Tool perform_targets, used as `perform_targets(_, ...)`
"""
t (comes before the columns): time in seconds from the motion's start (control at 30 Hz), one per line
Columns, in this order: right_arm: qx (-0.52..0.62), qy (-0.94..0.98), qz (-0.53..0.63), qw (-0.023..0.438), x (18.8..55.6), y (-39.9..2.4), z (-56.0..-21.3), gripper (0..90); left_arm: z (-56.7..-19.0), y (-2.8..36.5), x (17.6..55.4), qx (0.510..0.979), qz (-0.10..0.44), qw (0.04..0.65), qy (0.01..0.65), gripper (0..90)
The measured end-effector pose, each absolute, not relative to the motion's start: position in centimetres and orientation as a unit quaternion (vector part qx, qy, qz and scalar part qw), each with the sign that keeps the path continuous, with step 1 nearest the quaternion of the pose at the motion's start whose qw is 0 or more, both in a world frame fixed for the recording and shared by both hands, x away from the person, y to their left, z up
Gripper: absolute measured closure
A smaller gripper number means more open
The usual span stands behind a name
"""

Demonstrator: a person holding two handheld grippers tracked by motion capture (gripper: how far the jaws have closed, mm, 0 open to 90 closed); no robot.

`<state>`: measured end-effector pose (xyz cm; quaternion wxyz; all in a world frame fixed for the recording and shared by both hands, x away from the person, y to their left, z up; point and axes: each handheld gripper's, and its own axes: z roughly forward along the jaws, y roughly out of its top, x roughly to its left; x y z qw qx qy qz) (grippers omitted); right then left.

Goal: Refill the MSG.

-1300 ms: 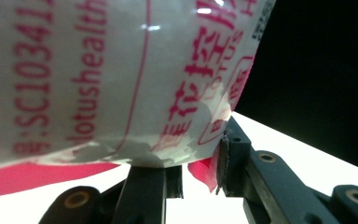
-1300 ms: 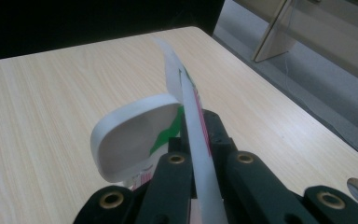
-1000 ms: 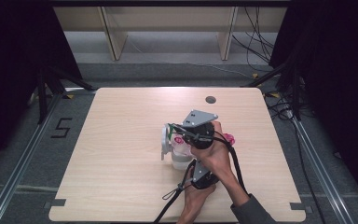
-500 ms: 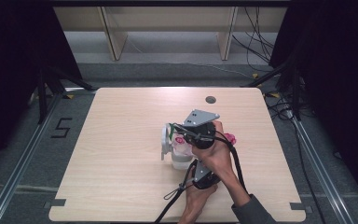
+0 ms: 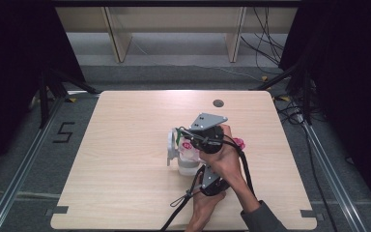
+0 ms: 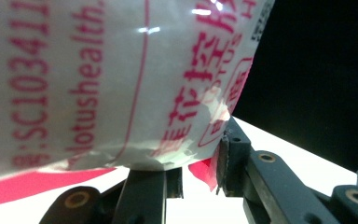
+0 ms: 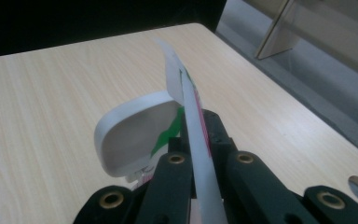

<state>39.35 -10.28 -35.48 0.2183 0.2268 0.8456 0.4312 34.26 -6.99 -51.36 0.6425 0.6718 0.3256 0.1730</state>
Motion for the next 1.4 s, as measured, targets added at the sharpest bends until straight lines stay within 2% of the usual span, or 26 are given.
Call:
perform_targets(0.03,0.237,0.846,0.431,0.205,39.36,-10.39,-35.46,89.9,-51.32,-6.69,34.31,0.691,0.177,0.629,0.309,74.4)
perform_targets(0.23,0.228,0.846,0.428,0.221,39.58,-10.41,-35.41,90.0,-51.29,-6.78,34.25,0.691,0.174,0.63,0.307,74.4)
perform_targets(0.47,0.236,0.844,0.43,0.217,39.68,-10.42,-35.46,90.0,-51.3,-6.74,34.29,0.693,0.176,0.629,0.306,74.4)
perform_targets(0.53,0.242,0.846,0.428,0.206,39.65,-10.36,-35.48,89.9,-51.56,-7.13,34.48,0.679,0.197,0.634,0.312,74.4)
perform_targets(0.6,0.24,0.844,0.429,0.212,39.6,-10.39,-35.36,89.9,-51.45,-7.1,34.45,0.677,0.197,0.636,0.314,74.4)
perform_targets(0.63,0.232,0.844,0.433,0.216,39.67,-10.35,-35.32,90.0,-51.2,-6.68,34.3,0.689,0.179,0.631,0.307,74.5)
perform_targets(0.7,0.232,0.846,0.429,0.214,39.56,-10.2,-35.32,90.0,-51.25,-6.64,34.33,0.689,0.175,0.634,0.305,74.4)
perform_targets(0.87,0.234,0.848,0.427,0.21,39.47,-10.11,-35.22,90.0,-51.21,-6.66,34.39,0.685,0.184,0.634,0.309,74.5)
perform_targets(1.1,0.22,0.847,0.424,0.232,40.02,-10.14,-35.38,90.0,-51.27,-6.66,34.42,0.69,0.18,0.629,0.309,74.4)
perform_targets(1.17,0.233,0.849,0.423,0.214,39.95,-10.06,-35.49,90.0,-51.32,-6.99,34.26,0.688,0.142,0.64,0.31,74.4)
perform_targets(1.4,0.231,0.848,0.422,0.225,39.83,-9.95,-35.32,90.0,-51.21,-6.96,34.17,0.687,0.145,0.642,0.309,74.5)
